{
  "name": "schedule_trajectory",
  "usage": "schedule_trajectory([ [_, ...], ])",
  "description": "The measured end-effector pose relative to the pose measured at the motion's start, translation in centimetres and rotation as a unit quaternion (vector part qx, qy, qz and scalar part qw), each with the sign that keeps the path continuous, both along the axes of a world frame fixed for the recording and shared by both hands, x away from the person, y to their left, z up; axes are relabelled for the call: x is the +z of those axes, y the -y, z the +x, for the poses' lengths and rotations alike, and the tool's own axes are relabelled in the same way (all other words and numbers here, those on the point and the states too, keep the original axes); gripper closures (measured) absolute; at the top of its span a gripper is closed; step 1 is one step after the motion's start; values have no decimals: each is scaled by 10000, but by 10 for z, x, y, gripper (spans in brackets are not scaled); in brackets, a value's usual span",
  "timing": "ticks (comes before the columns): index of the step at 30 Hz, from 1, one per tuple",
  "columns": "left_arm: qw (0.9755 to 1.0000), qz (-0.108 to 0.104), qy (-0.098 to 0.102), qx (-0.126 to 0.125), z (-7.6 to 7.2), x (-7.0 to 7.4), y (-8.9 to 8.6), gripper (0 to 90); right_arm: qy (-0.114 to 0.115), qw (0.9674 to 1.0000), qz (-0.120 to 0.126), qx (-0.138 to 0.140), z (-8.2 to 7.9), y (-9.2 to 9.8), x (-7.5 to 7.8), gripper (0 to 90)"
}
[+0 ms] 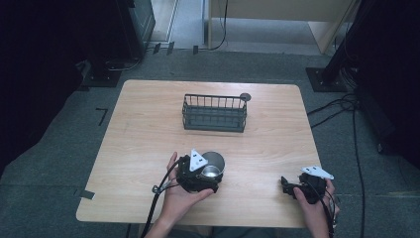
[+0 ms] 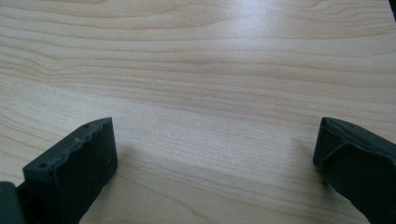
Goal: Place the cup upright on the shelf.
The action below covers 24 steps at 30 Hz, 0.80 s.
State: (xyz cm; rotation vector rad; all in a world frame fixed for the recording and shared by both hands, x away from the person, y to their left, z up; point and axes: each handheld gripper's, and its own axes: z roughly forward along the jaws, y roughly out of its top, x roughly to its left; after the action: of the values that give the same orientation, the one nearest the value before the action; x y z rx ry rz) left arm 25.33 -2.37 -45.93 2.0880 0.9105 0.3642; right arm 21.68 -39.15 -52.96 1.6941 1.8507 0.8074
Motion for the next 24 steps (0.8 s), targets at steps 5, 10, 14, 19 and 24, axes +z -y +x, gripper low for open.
schedule_trajectory([
  [5,9999,70,121,70,1,-2,3,61,1,10000,-1,-1,0,0,0,0],
  [10,9998,118,126,-107,4,-1,0,68,0,10000,0,-1,0,0,0,0],
  [14,9998,95,90,-150,7,-1,-4,71,0,10000,0,0,0,0,0,0],
  [19,9998,25,137,-129,14,3,-12,72,0,10000,0,0,0,0,0,0],
  [24,9996,12,253,-118,23,13,-19,71,0,10000,-1,0,0,0,0,0],
])
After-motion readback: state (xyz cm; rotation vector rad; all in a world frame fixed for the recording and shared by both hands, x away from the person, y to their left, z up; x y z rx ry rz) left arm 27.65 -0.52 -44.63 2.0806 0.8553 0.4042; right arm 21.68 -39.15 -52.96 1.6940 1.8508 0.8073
